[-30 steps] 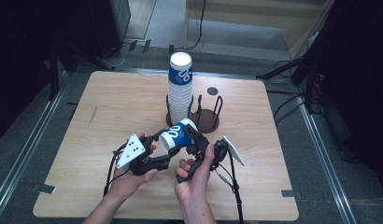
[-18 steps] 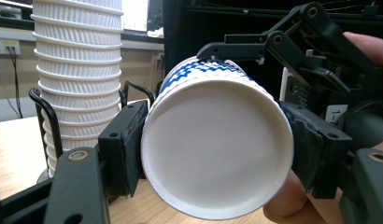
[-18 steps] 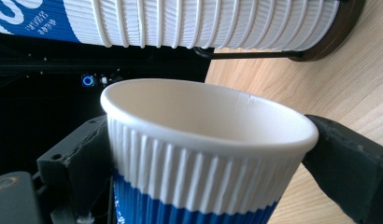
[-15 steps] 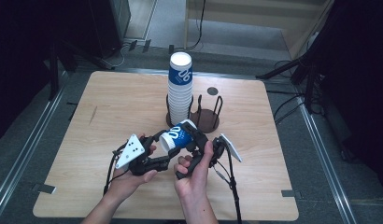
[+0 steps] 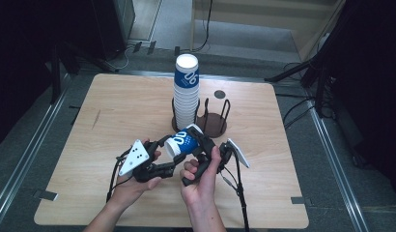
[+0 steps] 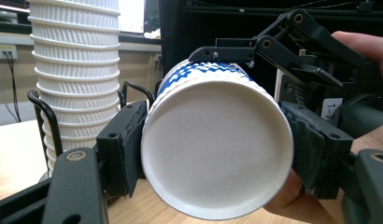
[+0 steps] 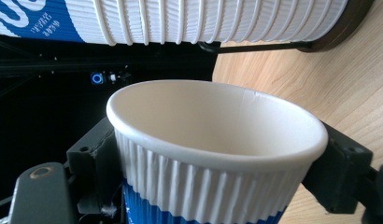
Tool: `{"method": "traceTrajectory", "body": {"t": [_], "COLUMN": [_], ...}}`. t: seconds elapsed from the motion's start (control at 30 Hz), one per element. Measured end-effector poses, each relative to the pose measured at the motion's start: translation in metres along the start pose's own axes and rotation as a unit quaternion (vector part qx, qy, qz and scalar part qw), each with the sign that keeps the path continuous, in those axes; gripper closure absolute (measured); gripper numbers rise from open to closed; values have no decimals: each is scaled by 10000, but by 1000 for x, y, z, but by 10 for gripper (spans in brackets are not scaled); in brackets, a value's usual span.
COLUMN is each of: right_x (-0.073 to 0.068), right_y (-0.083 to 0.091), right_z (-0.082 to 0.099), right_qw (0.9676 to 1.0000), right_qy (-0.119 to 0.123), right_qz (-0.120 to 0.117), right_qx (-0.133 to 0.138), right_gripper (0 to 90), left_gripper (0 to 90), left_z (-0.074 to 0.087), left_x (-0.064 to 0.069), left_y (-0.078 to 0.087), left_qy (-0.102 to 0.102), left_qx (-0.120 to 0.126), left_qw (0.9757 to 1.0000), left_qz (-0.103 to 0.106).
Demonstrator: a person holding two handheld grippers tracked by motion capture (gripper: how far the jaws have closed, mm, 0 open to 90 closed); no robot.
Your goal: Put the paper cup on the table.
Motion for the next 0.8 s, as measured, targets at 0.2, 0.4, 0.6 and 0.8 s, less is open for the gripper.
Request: {"method": "traceTrajectory", "body": {"t": [0.2, 0.4, 0.6, 0.8], "right_x": [-2, -4, -12, -21], "right_y": [1, 4, 7, 13], "right_z": [0, -3, -5, -10], "right_qw": [9997, 9986, 9956, 9900], "right_qy": [226, 448, 815, 1254], "right_qz": [63, 59, -16, -30], "right_qx": [89, 263, 458, 648], "right_gripper": [189, 191, 193, 193], "left_gripper": [161, 67, 0, 0], "left_z": [-3, -2, -2, 0], "left_x": [-1, 0, 2, 1], "left_y": [4, 4, 6, 10], "left_qy": [300, 323, 394, 459], "left_qx": [-63, -263, -449, -557], "left_qw": [9994, 9991, 9979, 9971], "left_qz": [167, 15, -251, -225]}}
Point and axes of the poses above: each handheld gripper's, and its own axes: y roughly backward along the jaws, z roughly out of its underside, x roughly to its right, the point moved 2 cm from there along -y, roughly forward along the jaws, and after that the axes turned 4 degrees about x, right-handed, at the moved point
